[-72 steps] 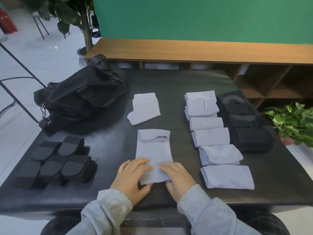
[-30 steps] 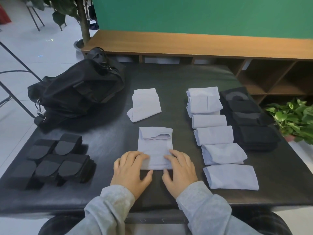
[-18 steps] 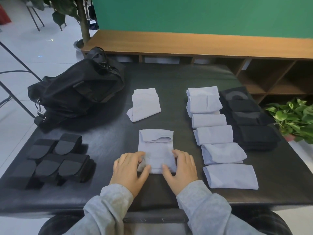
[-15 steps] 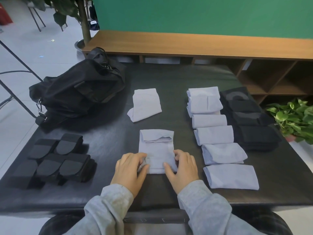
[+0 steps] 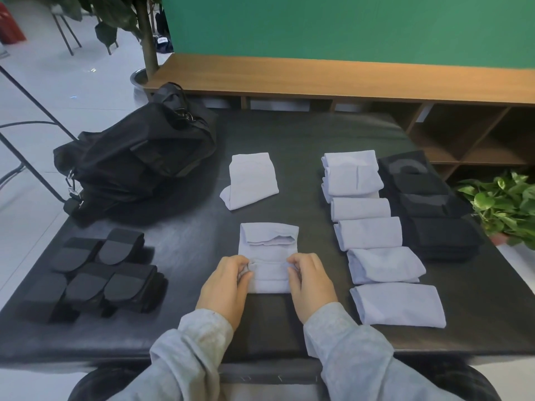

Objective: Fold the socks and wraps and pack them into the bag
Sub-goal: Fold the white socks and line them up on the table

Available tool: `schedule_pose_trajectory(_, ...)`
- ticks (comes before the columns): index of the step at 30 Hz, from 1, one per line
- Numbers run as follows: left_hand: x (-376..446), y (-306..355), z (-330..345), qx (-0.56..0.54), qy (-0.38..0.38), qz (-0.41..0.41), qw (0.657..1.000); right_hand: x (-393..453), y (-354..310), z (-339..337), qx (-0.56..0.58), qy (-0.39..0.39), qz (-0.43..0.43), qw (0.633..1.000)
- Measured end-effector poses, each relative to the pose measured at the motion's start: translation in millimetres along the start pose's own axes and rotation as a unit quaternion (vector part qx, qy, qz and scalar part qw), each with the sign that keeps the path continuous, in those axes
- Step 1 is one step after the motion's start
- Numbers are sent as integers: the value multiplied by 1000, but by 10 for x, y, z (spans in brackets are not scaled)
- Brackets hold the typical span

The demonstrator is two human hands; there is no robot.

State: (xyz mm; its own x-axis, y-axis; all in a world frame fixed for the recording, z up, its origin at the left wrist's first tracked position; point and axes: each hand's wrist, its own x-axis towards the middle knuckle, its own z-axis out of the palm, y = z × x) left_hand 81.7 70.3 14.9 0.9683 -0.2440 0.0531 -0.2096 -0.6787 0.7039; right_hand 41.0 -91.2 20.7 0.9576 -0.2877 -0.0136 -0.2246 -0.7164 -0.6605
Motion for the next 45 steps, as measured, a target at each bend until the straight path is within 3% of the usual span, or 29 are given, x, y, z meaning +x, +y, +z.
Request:
schedule_pose_trajectory(5, 53, -12, 42, 41, 13, 24, 999, 117, -75, -50, -22, -15, 40, 999)
schedule_pose_trajectory(10, 81, -163, 138, 62, 70, 117, 989, 346, -201, -111, -114, 57, -44, 991)
schedule_pose_trajectory(15, 91, -132, 149, 129, 74, 120, 982, 604, -199, -68, -222, -29, -63, 972)
schedule_pose_trajectory(19, 82, -126, 163, 169, 39, 126, 977, 664, -183, -65, -264, -41, -82, 960)
schedule_pose_trajectory(26, 66, -175, 173, 154, 53, 153, 975, 573, -151, -151, -216, -61, -85, 971)
schedule_pose_trajectory(31, 57, -192, 181, 106, 69, 144, 982, 415, -157, -296, -139, -159, -108, 971)
schedule_pose_trajectory(35, 60, -184, 172, 47, 97, 149, 983, 298, -89, -343, -208, -236, -124, 941)
schedule_pose_trajectory(41, 3, -166, 128, -5, 122, 170, 978, 167, -71, -347, -185, -184, -161, 952)
schedule_pose_trajectory(45, -17, -158, 73, -41, 84, 166, 982, 110, -67, -355, -132, -161, -140, 968)
